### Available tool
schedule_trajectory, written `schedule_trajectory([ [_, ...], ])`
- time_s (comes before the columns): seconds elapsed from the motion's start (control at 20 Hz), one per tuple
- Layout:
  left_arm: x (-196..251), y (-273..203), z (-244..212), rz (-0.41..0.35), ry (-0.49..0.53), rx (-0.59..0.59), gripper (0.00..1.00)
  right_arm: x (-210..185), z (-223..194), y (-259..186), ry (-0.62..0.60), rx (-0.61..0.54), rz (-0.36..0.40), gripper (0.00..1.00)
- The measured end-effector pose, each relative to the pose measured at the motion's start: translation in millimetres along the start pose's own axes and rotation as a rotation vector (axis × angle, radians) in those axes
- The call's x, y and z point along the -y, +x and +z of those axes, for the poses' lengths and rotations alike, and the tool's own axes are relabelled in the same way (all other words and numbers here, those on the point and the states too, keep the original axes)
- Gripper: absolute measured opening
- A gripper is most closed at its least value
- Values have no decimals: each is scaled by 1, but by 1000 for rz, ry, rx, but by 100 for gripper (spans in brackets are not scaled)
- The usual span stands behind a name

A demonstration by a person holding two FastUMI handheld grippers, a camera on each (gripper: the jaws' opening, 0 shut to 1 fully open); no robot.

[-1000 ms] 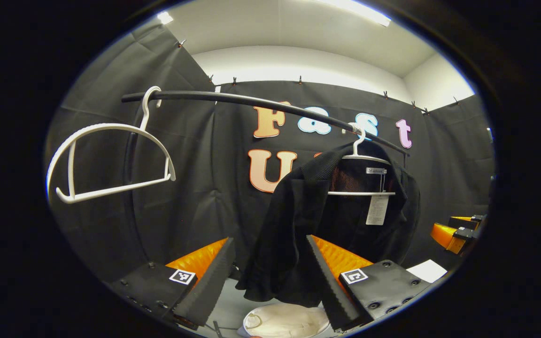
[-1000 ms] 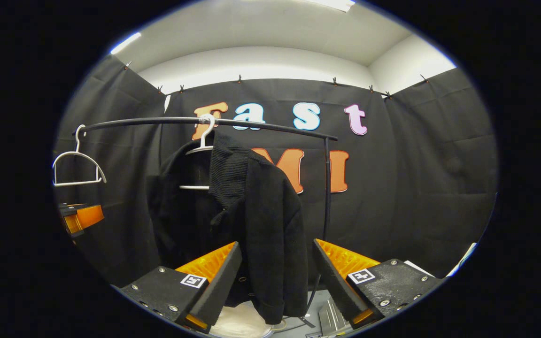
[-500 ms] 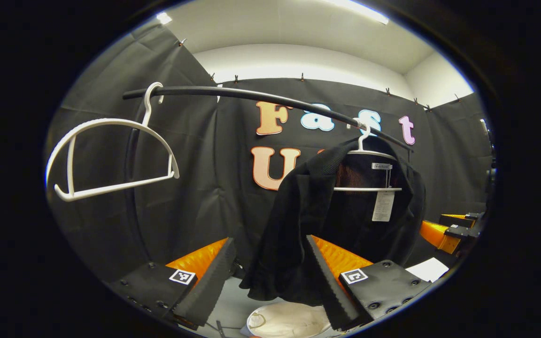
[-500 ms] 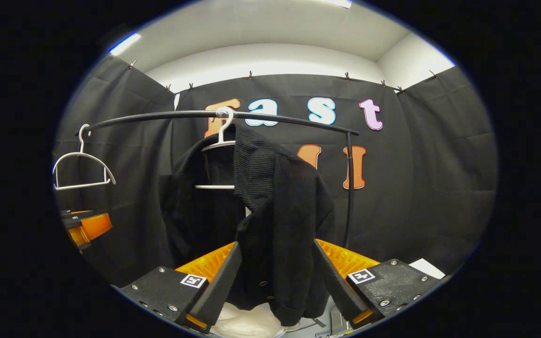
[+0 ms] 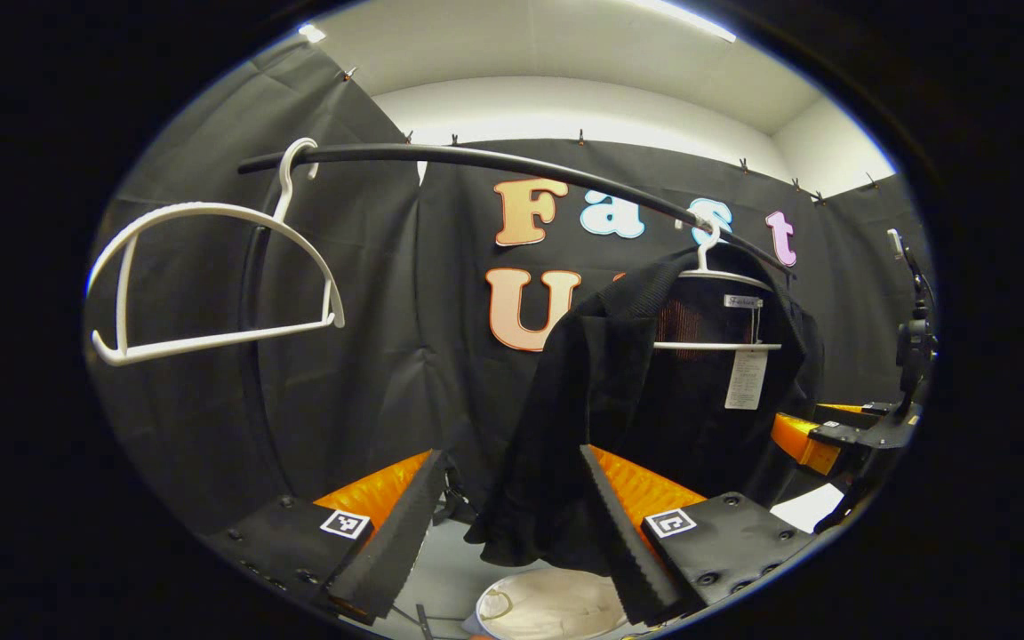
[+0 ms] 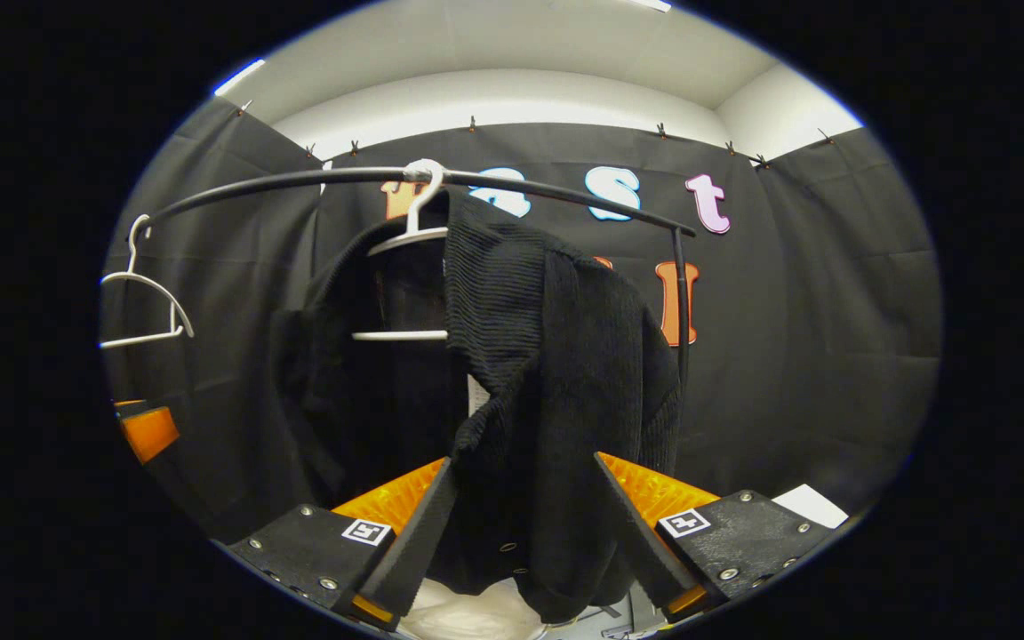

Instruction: Grasp the clothes on the hanger with both hands and then place them into the laundry hamper below.

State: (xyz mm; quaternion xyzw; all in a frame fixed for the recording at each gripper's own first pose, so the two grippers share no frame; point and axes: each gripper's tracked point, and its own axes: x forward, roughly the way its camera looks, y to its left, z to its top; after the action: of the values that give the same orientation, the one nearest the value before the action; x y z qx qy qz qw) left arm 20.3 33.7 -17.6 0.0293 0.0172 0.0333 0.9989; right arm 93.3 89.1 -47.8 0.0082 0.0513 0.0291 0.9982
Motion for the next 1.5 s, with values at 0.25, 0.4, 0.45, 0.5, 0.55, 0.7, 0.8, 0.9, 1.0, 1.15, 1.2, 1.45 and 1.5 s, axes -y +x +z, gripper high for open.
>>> schedule_trajectory([
  [0.25,-10,6,-2,22,5,-1,93,19,-23,35,12,-46,-56,94],
  [0.4,-9,12,-1,26,-5,-4,93,24,-30,53,39,-69,-67,94],
  [0.45,-6,14,-2,22,-8,-4,97,26,-30,59,40,-73,-68,94],
  [0.5,-3,15,-2,20,-9,-5,93,28,-30,66,40,-73,-66,94],
  [0.55,-1,16,-2,23,-6,-4,93,29,-30,73,39,-71,-62,94],
  [0.7,4,17,-2,56,15,-2,93,29,-27,95,44,-67,-34,94],
  [0.8,8,17,-3,77,16,-11,93,29,-28,107,51,-75,-14,100],
  [0.9,13,18,-1,86,15,-12,93,27,-31,117,62,-94,27,86],
  [1.0,21,22,-5,85,6,-20,93,28,-33,121,69,-109,56,72],
  [1.15,35,35,-16,73,-6,-42,93,35,-36,124,70,-108,93,41],
  [1.2,40,39,-20,69,-9,-50,93,34,-37,123,74,-109,107,30],
  [1.45,70,66,-38,19,-25,-63,93,40,-37,110,73,-109,175,12],
  [1.5,75,73,-43,14,-27,-68,93,42,-36,106,64,-104,189,7],
])
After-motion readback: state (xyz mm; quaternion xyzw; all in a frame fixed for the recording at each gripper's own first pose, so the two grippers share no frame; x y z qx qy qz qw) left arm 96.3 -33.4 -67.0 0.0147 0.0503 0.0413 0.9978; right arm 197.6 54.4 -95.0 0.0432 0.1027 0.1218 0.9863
